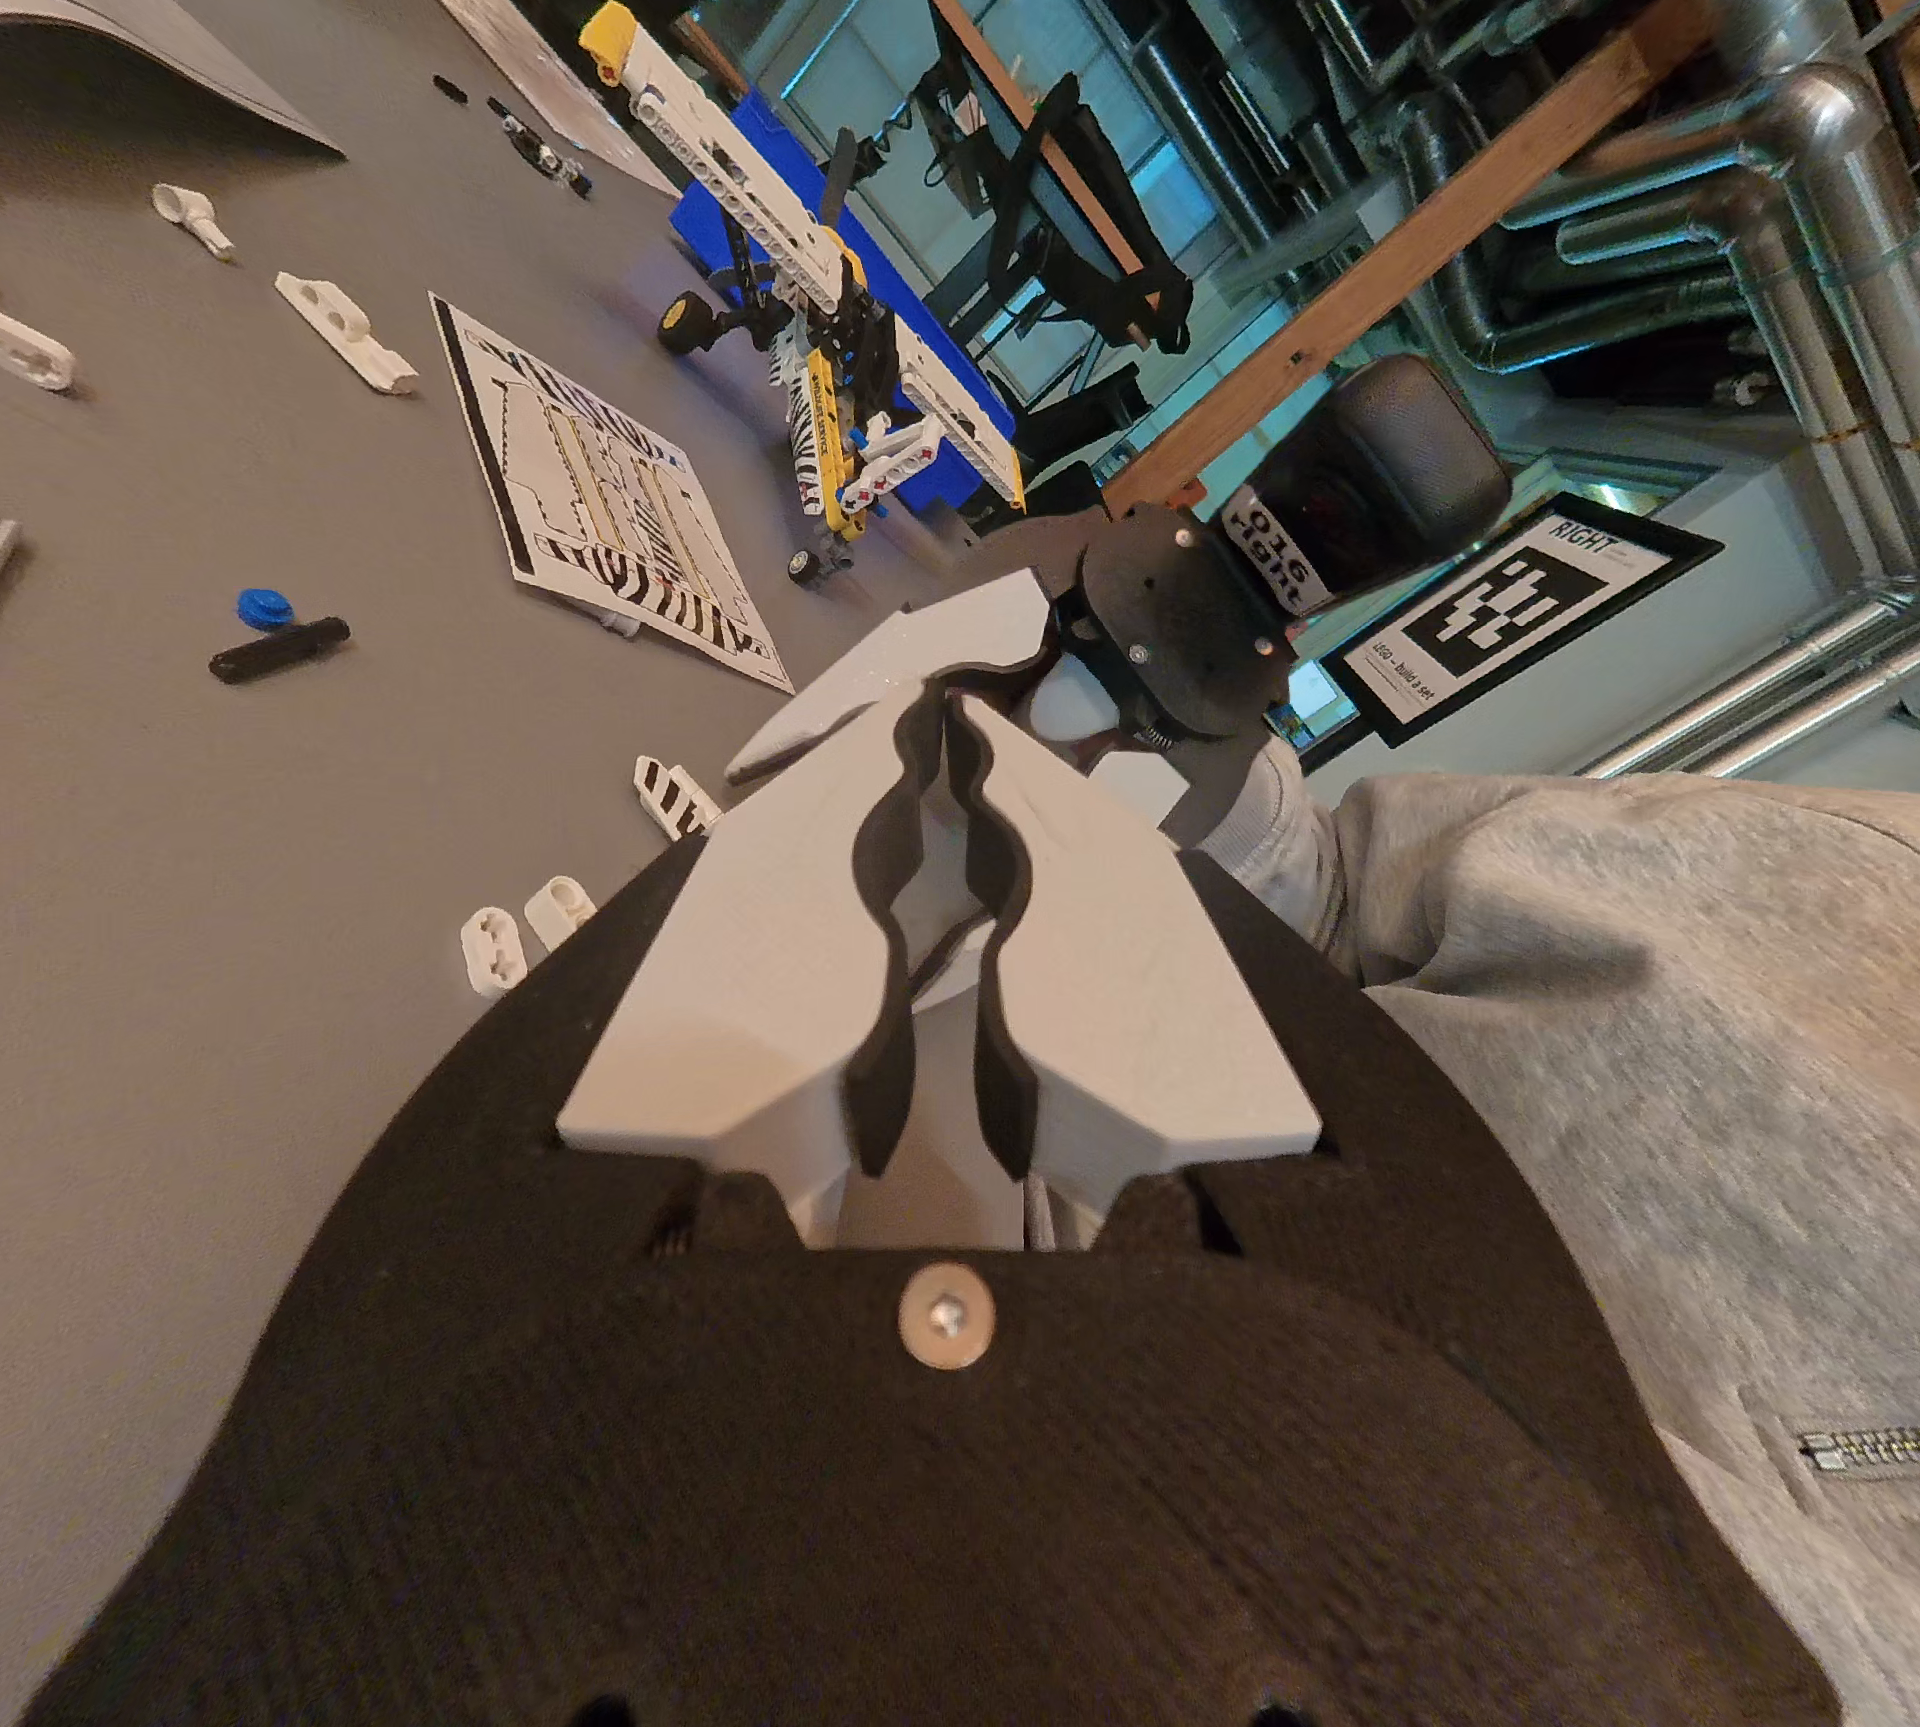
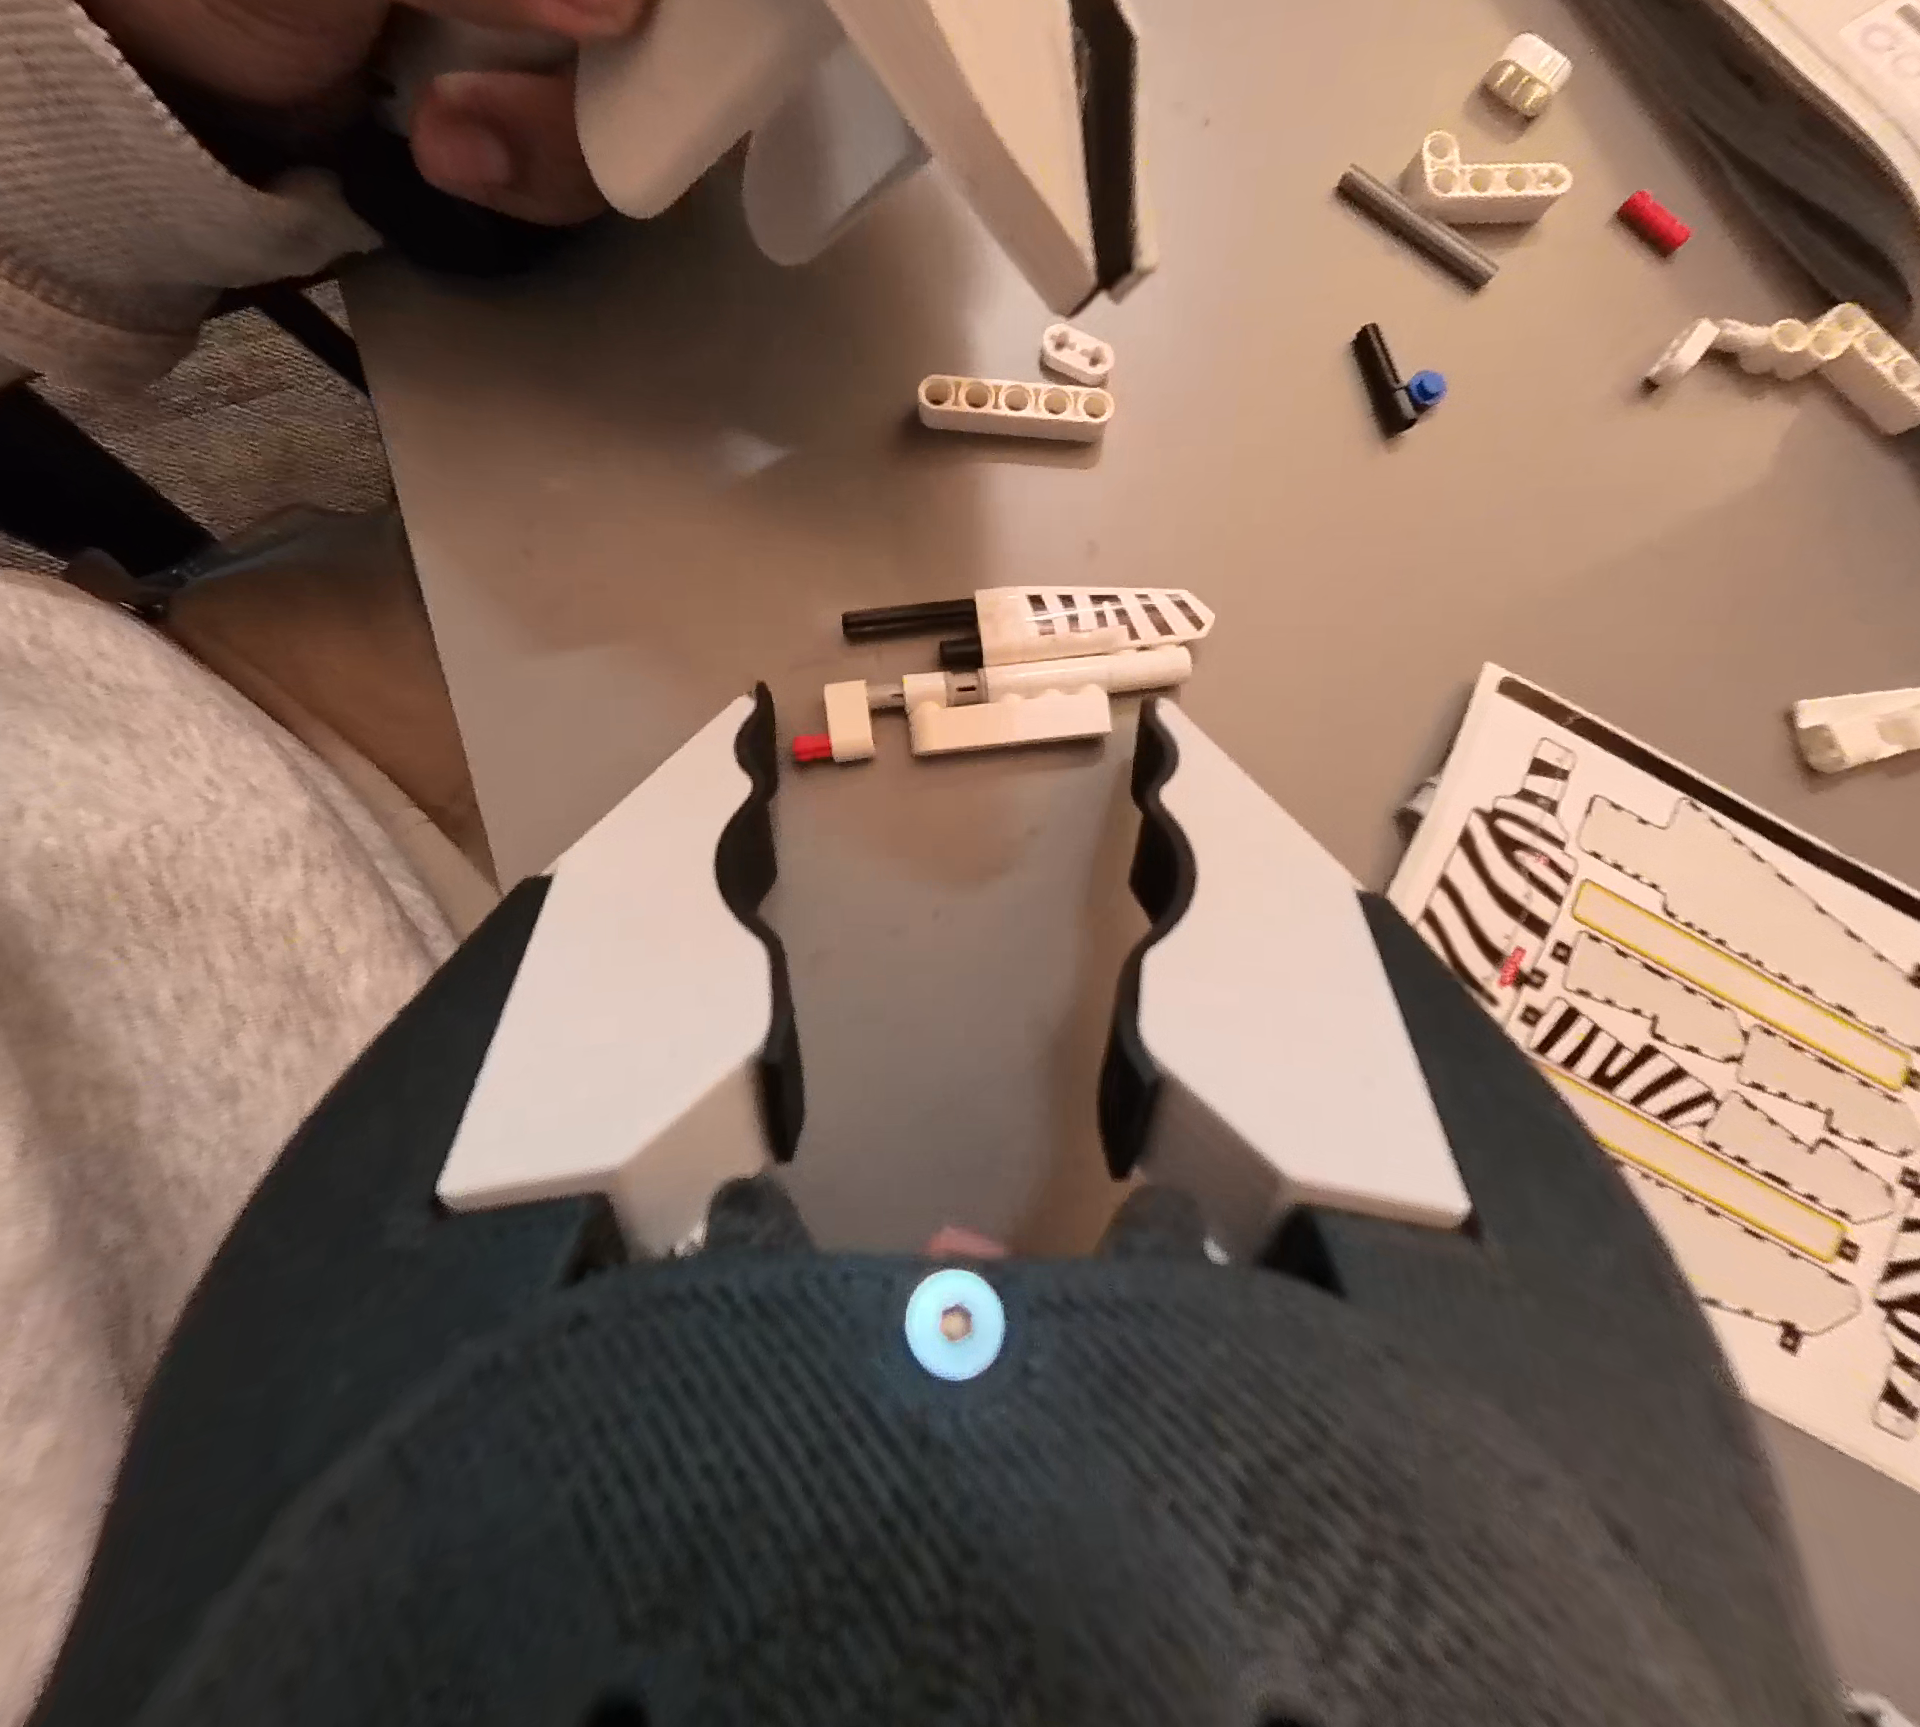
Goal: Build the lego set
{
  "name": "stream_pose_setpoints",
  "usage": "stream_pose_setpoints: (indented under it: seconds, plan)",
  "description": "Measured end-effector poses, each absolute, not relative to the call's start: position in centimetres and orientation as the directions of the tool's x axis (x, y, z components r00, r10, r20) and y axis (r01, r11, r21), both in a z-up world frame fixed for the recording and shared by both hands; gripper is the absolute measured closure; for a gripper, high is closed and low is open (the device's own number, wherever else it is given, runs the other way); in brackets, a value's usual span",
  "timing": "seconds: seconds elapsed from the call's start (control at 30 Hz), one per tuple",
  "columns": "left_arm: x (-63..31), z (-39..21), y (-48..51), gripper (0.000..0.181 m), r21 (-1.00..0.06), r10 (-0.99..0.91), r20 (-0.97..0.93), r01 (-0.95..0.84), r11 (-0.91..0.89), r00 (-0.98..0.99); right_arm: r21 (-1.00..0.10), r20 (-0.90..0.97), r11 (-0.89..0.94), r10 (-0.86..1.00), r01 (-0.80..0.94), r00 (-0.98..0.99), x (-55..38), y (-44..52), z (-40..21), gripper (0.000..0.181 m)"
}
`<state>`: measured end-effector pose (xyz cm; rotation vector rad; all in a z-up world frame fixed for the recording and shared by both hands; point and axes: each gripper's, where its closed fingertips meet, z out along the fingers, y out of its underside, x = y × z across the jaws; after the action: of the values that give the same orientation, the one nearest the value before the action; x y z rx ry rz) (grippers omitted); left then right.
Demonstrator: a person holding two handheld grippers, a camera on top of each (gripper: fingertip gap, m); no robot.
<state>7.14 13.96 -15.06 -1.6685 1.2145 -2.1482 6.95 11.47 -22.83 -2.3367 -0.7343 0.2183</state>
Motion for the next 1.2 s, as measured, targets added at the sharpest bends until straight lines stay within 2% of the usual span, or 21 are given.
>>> stream_pose_setpoints:
  seconds: [0.57,1.03,1.2]
  plan:
    - [7.1,-15.1,14.0,0.181,-0.671,-0.565,0.740,-0.338,-0.660,-0.365,-0.621,0.000,-0.645,0.568,0.446,0.823,6.8,11.6,-23.4,0.125]
    - [7.2,-15.1,13.9,0.181,-0.668,-0.562,0.743,-0.341,-0.662,-0.365,-0.625,0.026,-0.643,0.549,0.442,0.836,6.8,11.4,-23.3,0.121]
    - [7.1,-15.5,13.3,0.181,-0.647,-0.541,0.762,-0.383,-0.659,-0.357,-0.664,0.031,-0.630,0.514,0.402,0.857,7.0,10.9,-22.4,0.123]
